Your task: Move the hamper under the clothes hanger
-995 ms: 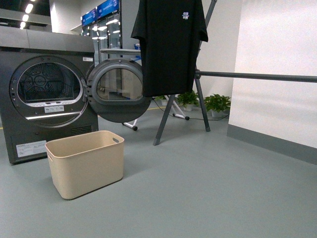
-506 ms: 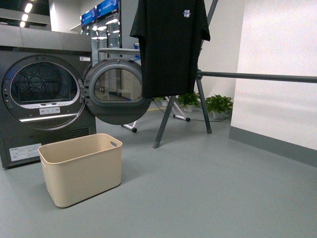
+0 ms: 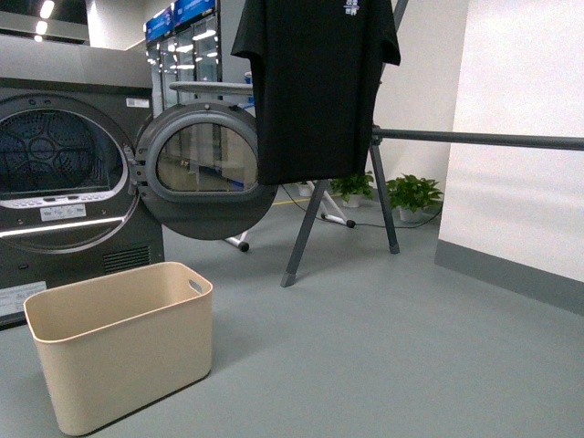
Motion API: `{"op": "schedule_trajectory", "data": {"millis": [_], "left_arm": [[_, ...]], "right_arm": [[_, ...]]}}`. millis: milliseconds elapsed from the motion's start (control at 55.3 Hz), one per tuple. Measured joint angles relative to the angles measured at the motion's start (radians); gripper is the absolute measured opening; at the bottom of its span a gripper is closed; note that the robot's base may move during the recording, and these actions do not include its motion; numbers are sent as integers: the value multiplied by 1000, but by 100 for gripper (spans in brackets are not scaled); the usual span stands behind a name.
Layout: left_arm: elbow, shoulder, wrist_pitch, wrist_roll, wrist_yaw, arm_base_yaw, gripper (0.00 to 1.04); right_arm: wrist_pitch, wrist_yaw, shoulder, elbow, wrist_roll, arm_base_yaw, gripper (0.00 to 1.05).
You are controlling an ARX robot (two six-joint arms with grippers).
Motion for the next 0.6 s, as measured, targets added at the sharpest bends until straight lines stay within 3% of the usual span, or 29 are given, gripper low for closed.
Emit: {"op": "schedule_trajectory", "data": {"millis": [597], "left_arm": [[0,-1,0,0,0,0,98]], "right_arm": [[1,0,0,0,0,0,97]]}}
